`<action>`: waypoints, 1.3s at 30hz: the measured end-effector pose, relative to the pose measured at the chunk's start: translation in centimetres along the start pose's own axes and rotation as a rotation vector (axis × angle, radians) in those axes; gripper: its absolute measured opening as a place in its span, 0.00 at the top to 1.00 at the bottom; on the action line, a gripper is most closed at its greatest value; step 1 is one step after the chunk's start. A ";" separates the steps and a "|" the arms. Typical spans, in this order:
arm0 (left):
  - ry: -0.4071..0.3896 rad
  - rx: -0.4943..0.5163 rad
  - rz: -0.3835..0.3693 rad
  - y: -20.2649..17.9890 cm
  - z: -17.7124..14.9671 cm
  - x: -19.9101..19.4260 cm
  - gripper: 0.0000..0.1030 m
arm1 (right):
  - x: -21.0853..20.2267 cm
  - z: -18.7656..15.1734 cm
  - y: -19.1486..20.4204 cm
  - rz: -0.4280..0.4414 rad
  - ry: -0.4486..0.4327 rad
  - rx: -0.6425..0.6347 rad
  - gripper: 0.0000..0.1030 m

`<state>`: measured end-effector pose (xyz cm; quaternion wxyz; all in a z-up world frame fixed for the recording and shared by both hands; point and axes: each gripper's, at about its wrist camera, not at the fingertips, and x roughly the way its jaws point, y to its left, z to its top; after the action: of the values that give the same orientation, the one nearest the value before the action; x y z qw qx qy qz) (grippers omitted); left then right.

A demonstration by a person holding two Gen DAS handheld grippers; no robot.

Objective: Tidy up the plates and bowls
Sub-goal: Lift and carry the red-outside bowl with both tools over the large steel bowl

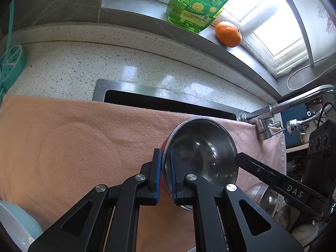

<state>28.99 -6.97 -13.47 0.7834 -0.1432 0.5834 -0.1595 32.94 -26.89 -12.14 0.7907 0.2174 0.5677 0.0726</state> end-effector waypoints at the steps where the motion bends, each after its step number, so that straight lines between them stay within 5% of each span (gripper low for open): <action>1: -0.003 0.002 0.001 -0.1 0.0 -0.1 0.93 | -0.1 -0.1 0.0 0.000 -0.001 -0.002 0.96; 39: -0.104 0.133 -0.098 -5.6 -2.1 -7.3 0.93 | -9.8 -2.3 0.8 0.057 -0.121 -0.020 0.96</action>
<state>24.54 -9.04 -5.40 0.8117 -0.1270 0.5224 -0.2285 27.53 -29.12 -3.95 0.8233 0.2295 0.5118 0.0874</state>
